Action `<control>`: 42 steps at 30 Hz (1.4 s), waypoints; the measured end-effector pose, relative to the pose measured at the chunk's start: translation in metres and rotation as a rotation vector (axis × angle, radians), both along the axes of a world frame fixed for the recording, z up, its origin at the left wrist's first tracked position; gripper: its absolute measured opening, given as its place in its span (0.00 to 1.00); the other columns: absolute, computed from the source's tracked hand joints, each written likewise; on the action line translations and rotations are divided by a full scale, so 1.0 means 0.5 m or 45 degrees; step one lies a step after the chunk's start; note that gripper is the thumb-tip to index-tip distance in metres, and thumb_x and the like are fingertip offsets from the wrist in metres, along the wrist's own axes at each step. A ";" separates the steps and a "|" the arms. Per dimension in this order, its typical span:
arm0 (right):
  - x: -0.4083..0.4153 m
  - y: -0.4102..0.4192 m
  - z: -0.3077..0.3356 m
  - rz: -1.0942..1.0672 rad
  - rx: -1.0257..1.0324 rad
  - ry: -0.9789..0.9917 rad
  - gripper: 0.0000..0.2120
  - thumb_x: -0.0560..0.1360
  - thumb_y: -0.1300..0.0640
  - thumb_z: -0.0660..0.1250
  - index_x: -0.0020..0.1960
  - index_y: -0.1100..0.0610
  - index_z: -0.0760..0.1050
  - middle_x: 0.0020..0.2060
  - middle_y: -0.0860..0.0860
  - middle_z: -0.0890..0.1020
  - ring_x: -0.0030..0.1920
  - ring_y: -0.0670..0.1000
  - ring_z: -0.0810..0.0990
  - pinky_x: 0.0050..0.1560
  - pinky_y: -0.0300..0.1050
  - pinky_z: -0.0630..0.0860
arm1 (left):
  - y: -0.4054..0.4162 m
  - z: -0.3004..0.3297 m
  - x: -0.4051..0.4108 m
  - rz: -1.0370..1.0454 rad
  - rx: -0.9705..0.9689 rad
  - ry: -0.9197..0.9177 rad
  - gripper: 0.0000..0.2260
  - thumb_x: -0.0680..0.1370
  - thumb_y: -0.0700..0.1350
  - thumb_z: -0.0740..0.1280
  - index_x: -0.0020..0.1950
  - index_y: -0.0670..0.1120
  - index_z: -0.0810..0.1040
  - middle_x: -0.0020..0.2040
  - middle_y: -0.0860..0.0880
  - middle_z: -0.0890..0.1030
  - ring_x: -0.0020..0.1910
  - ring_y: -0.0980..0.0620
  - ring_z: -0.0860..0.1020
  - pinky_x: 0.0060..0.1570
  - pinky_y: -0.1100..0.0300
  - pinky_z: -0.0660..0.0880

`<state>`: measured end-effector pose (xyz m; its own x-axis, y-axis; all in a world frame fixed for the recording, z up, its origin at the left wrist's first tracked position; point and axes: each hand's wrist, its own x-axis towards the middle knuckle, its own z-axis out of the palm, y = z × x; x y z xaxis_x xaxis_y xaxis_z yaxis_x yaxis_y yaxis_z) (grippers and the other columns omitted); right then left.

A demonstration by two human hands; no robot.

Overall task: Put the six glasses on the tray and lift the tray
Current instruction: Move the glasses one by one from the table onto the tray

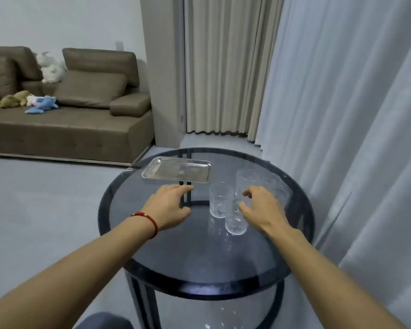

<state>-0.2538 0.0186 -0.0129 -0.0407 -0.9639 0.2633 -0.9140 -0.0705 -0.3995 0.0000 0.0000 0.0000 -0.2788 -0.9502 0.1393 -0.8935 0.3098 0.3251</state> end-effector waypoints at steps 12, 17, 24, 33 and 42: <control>0.017 -0.073 -0.114 -0.102 0.159 -0.132 0.45 0.71 0.37 0.71 0.79 0.55 0.56 0.74 0.56 0.68 0.70 0.57 0.71 0.65 0.58 0.74 | -0.017 -0.172 -0.042 0.227 0.210 0.528 0.28 0.72 0.47 0.65 0.73 0.53 0.70 0.72 0.49 0.73 0.71 0.47 0.70 0.69 0.49 0.70; -0.013 -0.074 -0.065 -0.135 0.025 -0.192 0.44 0.65 0.35 0.74 0.75 0.52 0.65 0.62 0.52 0.80 0.59 0.54 0.80 0.58 0.57 0.79 | -0.105 -0.226 -0.026 0.308 0.137 0.206 0.26 0.75 0.52 0.63 0.74 0.54 0.68 0.75 0.51 0.68 0.76 0.48 0.61 0.71 0.42 0.64; 0.009 -0.230 0.114 -0.129 -0.202 -0.470 0.39 0.62 0.31 0.74 0.69 0.45 0.71 0.53 0.45 0.80 0.50 0.45 0.81 0.47 0.42 0.75 | -0.191 -0.287 -0.001 0.351 0.079 -0.020 0.25 0.79 0.59 0.55 0.76 0.58 0.63 0.81 0.48 0.58 0.80 0.46 0.51 0.75 0.35 0.47; 0.191 -0.655 0.043 0.028 0.114 -0.246 0.38 0.68 0.47 0.78 0.71 0.60 0.67 0.62 0.55 0.76 0.54 0.53 0.74 0.51 0.49 0.75 | -0.237 -0.302 0.020 0.401 -0.040 -0.094 0.23 0.77 0.61 0.52 0.70 0.59 0.68 0.73 0.54 0.68 0.72 0.48 0.63 0.67 0.38 0.57; 0.210 -0.823 -0.075 -0.037 0.191 -0.172 0.38 0.69 0.51 0.78 0.71 0.63 0.65 0.56 0.57 0.76 0.52 0.56 0.77 0.46 0.48 0.76 | -0.259 -0.300 0.017 0.420 -0.031 -0.071 0.19 0.77 0.61 0.53 0.65 0.59 0.68 0.68 0.53 0.69 0.68 0.46 0.65 0.63 0.35 0.58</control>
